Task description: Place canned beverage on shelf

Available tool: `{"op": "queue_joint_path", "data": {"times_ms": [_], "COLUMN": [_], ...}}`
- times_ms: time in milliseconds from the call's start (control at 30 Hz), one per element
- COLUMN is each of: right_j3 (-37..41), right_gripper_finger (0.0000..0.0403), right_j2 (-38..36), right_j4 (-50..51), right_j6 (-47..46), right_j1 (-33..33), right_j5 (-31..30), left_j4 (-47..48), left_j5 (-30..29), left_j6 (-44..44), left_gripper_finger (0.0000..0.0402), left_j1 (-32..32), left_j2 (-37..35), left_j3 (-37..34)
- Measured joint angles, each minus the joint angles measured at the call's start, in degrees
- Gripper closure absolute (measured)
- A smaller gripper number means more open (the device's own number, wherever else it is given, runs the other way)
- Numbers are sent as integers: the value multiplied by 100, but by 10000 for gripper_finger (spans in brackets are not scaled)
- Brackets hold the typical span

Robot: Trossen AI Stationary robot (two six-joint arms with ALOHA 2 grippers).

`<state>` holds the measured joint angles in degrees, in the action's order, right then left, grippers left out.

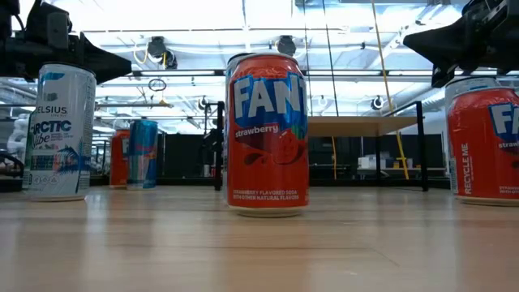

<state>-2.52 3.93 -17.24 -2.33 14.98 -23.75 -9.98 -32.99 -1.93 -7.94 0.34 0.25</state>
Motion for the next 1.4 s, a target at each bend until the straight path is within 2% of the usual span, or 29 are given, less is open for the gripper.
{"op": "queue_joint_path", "data": {"times_ms": [933,1133,1300,1333,1400], "right_j3": [0,0,0,-2,-59], "right_gripper_finger": [403,403,403,403,401], "right_j2": [2,4,2,2,3], "right_j4": [-42,-42,-396,-498,-535], "right_j6": [20,282,300,329,216], "right_j1": [0,0,-1,-2,-1], "right_j5": [-36,157,123,42,-529], "left_j4": [0,-26,-23,-22,-58], "left_j5": [0,97,144,144,146], "left_j6": [0,271,313,314,308], "left_gripper_finger": [263,263,263,263,263], "left_j1": [0,0,0,0,0], "left_j2": [-1,-2,-2,-2,0], "left_j3": [1,0,1,2,2]}}
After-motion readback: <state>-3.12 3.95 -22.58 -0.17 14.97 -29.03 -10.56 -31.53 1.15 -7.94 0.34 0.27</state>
